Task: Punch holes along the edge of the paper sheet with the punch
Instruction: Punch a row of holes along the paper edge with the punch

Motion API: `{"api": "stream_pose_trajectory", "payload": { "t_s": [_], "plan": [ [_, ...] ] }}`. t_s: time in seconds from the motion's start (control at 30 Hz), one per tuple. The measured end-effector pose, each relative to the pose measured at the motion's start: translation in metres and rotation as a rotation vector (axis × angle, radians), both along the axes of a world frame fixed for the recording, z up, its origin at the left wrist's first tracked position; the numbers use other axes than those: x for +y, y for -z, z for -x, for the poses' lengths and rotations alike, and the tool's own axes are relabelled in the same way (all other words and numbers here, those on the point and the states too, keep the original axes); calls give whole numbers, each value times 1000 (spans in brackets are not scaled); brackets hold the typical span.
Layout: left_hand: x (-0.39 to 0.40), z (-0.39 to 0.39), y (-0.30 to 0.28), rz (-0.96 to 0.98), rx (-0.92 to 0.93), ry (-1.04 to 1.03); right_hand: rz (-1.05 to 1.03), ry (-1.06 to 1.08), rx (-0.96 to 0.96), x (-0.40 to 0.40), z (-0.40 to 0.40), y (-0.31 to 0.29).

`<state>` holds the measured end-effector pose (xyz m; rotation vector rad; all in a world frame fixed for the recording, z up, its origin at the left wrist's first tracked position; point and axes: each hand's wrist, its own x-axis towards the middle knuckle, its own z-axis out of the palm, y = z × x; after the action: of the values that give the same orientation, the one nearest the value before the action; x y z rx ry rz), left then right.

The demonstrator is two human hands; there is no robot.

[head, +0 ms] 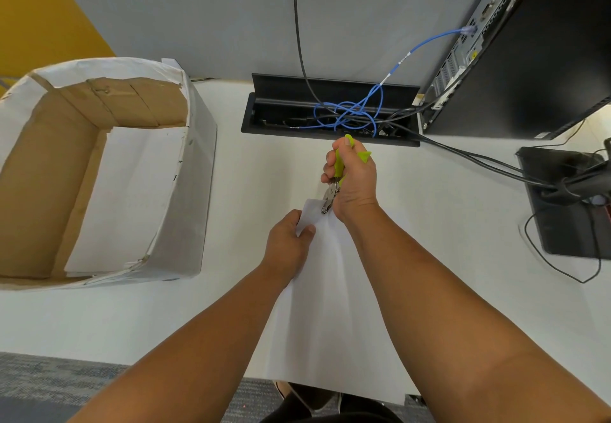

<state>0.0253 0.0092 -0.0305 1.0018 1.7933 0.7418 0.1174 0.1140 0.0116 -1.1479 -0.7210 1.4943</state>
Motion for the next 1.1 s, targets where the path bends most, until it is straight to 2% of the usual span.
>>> {"api": "stream_pose_trajectory", "payload": {
  "t_s": [0.23,0.4,0.73,1.1],
  "plan": [
    [-1,-1,-2,10,6,4,34,6,33,0,-2,1],
    [-12,-11,-1,41,67,24,101,-40,-36,-5,-4,7],
    [-30,-35,-3,198,134,38,213,-74,-86,-25,-12,26],
    [-34,-40,-6,254,101,15,241,-61,-107,-34,-13,32]
  ]
}}
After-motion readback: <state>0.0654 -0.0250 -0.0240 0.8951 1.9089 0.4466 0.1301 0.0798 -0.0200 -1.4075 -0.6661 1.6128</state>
